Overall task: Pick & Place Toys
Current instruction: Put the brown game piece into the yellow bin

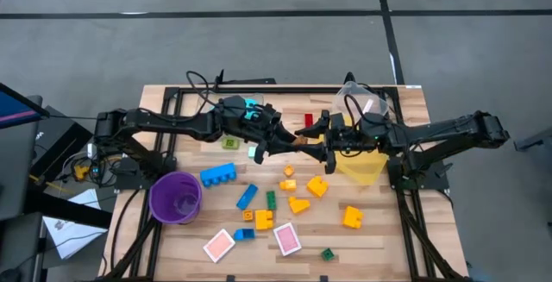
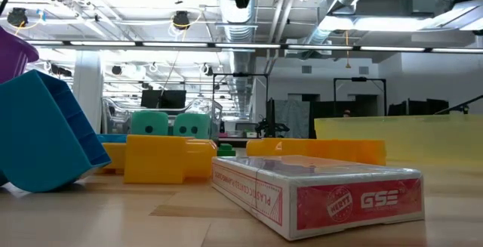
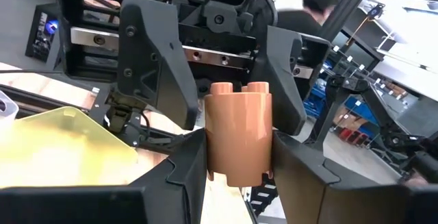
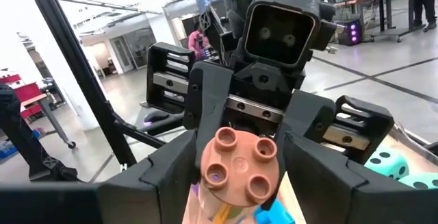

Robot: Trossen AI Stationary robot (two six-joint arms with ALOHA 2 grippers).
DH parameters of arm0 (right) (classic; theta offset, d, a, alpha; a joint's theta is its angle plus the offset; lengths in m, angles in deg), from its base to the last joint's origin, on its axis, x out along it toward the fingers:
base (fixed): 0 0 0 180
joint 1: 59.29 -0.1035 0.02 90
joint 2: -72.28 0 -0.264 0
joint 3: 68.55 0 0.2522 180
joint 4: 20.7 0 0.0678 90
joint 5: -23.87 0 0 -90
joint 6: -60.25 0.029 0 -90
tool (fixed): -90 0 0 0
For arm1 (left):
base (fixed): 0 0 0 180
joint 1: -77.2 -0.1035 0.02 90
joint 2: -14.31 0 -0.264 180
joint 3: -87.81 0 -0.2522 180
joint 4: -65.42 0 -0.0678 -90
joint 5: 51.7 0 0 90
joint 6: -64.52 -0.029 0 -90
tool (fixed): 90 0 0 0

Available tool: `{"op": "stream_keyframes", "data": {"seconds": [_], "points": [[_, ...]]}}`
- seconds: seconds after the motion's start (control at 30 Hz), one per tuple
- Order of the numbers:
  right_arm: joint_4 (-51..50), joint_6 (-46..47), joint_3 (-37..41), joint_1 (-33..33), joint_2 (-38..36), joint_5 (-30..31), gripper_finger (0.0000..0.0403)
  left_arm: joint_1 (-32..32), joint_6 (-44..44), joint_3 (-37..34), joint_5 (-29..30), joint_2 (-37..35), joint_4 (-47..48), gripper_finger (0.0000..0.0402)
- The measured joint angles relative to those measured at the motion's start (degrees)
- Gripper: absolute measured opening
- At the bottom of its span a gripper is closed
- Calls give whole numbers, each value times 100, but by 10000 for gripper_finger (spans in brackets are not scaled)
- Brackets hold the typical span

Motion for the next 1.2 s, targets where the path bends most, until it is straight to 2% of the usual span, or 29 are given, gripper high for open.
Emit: {"op": "stream_keyframes", "data": {"seconds": [0.1,0.27,0.53,0.77,0.93,1.07,1.2], "points": [[0,110,-1,-5,0,-69,191,0,-3,0,35,0,-2,131],[-1,144,-1,1,-4,-200,132,0,-61,0,80,0,-13,130],[31,151,-1,10,-18,-278,133,4,-165,-2,164,0,-50,145],[158,190,19,85,-131,-251,133,-60,-181,26,261,-26,384,201],[218,300,-25,154,-479,-308,133,-96,-615,-26,350,22,1023,237],[-253,300,-7,171,-718,-181,133,-131,-1019,4,307,-81,1491,251],[-1467,584,-14,193,-1143,270,133,-153,-1131,-11,288,-106,2087,250]]}}
